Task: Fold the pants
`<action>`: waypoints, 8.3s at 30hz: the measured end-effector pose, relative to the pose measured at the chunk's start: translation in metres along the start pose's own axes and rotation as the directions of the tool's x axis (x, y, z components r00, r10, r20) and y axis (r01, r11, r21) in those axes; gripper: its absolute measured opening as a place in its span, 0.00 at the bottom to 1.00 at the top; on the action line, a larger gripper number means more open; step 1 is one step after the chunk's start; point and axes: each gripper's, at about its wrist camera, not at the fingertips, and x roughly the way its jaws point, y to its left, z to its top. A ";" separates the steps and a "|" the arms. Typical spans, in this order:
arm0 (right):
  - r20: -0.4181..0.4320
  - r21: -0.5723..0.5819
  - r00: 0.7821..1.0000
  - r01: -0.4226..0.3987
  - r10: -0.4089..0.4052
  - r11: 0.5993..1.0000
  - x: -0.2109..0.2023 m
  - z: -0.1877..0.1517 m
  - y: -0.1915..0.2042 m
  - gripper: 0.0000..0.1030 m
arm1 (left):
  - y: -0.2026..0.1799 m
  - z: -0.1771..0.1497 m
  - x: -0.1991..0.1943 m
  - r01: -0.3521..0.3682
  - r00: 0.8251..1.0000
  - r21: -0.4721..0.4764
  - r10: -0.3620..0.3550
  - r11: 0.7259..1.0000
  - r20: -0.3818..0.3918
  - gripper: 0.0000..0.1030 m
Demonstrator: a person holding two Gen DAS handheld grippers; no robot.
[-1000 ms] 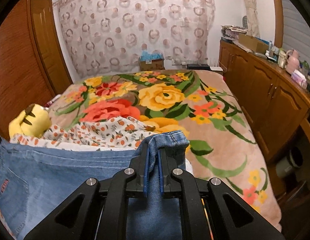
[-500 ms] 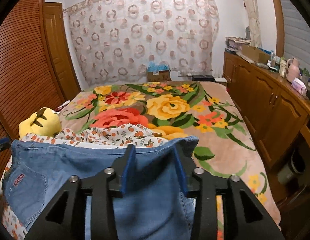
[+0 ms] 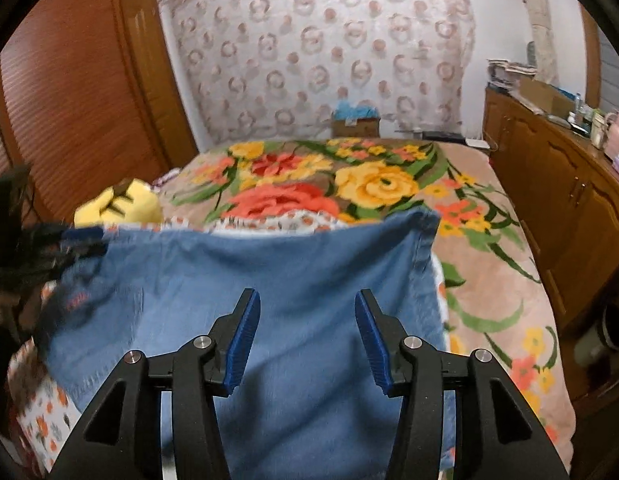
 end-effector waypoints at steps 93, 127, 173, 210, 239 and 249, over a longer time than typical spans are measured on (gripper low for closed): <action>-0.053 0.007 0.998 0.029 -0.028 1.000 -0.003 -0.038 0.027 0.51 | 0.048 -0.181 -0.117 -0.175 0.981 -0.228 0.189 0.958 0.042 0.47; 0.018 0.016 0.998 0.054 -0.054 0.998 -0.044 -0.067 0.021 0.53 | 0.015 -0.188 -0.160 -0.177 0.945 -0.299 0.247 0.938 0.215 0.75; -0.056 0.375 0.996 0.089 -0.074 0.923 -0.032 -0.034 -0.058 0.10 | -0.051 -0.154 -0.097 -0.114 0.960 -0.175 0.153 0.978 0.232 0.78; -0.023 -0.052 0.897 -0.443 0.442 0.895 -0.037 -0.004 0.281 0.05 | 0.091 -0.201 -0.201 -0.241 0.912 -0.393 0.346 0.888 0.222 0.78; 0.009 -0.118 0.989 -0.148 0.150 0.982 -0.081 -0.034 0.204 0.43 | 0.021 -0.163 -0.166 -0.097 0.949 -0.249 0.165 0.964 0.268 0.76; -0.080 -0.056 0.980 -0.189 0.184 0.980 -0.028 -0.002 0.221 0.43 | 0.015 -0.160 -0.137 -0.096 0.974 -0.200 0.134 0.975 0.183 0.62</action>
